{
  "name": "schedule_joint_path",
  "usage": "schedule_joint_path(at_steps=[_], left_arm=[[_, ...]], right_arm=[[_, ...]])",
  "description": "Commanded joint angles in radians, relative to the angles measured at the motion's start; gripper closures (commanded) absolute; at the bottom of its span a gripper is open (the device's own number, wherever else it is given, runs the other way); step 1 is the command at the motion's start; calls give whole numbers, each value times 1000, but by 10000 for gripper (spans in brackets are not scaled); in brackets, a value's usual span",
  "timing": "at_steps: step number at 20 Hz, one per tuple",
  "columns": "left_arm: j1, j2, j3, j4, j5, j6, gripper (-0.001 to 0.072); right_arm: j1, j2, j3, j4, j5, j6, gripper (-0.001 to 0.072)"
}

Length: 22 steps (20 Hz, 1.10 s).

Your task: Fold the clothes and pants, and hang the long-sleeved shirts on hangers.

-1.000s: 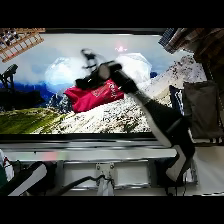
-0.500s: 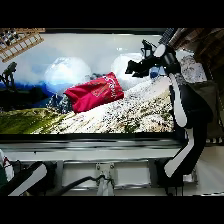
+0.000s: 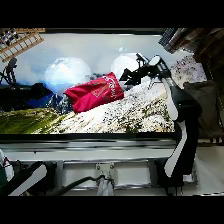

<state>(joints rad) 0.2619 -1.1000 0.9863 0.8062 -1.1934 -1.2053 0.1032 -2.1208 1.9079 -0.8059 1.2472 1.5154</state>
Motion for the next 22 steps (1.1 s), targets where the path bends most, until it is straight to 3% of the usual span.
schedule_joint_path(at_steps=[1,2,3,5,6,14,19,22], left_arm=[[-5,0,0,-7,4,2,701],[-6,0,0,-7,4,2,701],[-5,0,0,-7,4,2,701],[-5,0,0,-7,4,2,701],[-6,0,0,-7,4,2,701],[-6,0,0,-7,-3,2,701],[-11,0,0,-8,-3,2,701],[-39,0,0,-8,-2,2,701]], right_arm=[[55,-50,-1,45,-10,-17,207],[71,-60,-1,62,-9,-17,241],[86,-63,-1,71,-12,-17,332],[106,-61,5,79,-18,-16,609],[108,-60,15,80,-11,-6,681],[-52,116,106,69,4,165,684],[-221,293,106,66,-132,310,686],[-321,388,106,-24,-195,420,686]])
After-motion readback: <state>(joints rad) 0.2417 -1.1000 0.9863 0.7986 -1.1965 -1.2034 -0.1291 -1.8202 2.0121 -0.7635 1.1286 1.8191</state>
